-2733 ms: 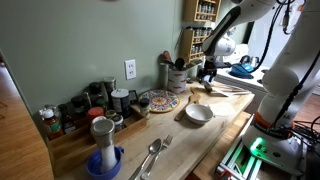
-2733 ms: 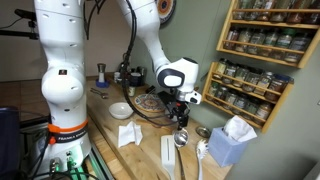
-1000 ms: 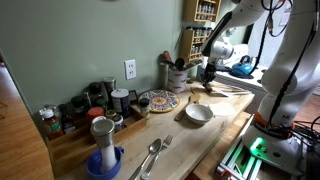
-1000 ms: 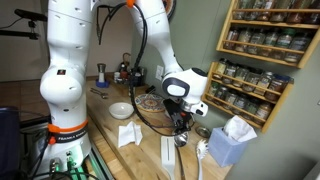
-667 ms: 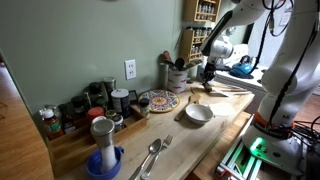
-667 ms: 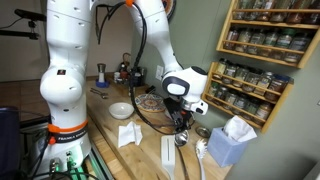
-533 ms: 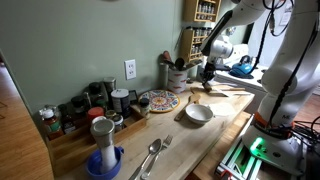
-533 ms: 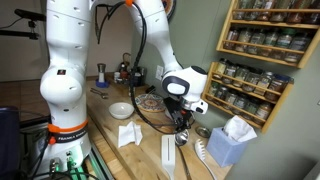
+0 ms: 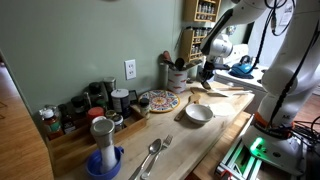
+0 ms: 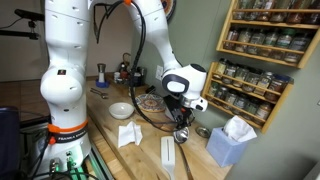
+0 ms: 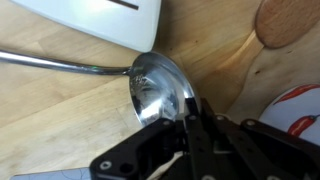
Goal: Put the silver serving spoon in the utensil holder
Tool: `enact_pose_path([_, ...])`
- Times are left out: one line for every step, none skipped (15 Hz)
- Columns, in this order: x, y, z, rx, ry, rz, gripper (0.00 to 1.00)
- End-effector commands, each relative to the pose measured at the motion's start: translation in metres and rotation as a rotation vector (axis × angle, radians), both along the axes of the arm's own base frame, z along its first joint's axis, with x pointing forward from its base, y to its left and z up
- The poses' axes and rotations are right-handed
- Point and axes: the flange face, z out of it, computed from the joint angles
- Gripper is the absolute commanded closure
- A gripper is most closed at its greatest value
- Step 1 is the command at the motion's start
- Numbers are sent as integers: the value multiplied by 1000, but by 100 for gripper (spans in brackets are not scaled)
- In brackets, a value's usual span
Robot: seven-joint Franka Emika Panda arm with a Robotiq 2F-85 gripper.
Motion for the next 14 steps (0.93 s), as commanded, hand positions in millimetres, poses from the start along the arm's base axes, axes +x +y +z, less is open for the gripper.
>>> enact_pose_path([-3,9,9,-2,-7,-7,98])
enact_pose_path([-2,10,9,-2,-7,-7,98])
enact_pose_path([-1,11,9,-1,-8,-6,98])
enact_pose_path([-1,12,10,-2,-11,-5,98])
enact_pose_path([-1,13,11,-1,-13,-5,98])
enact_pose_path([-1,14,13,-2,-19,-5,98])
enact_pose_path([-1,16,16,-3,-26,-3,98])
enact_pose_path([-1,17,18,-4,-27,-3,98])
enact_pose_path([-2,19,20,-6,-31,-2,98])
enact_pose_path([-2,20,21,-6,-34,-2,98])
enact_pose_path([-2,21,23,-6,-37,-4,98])
enact_pose_path([-3,23,25,-4,-38,-6,98])
enact_pose_path([-3,26,28,4,-40,-4,98])
enact_pose_path([-5,29,32,7,-41,-1,98])
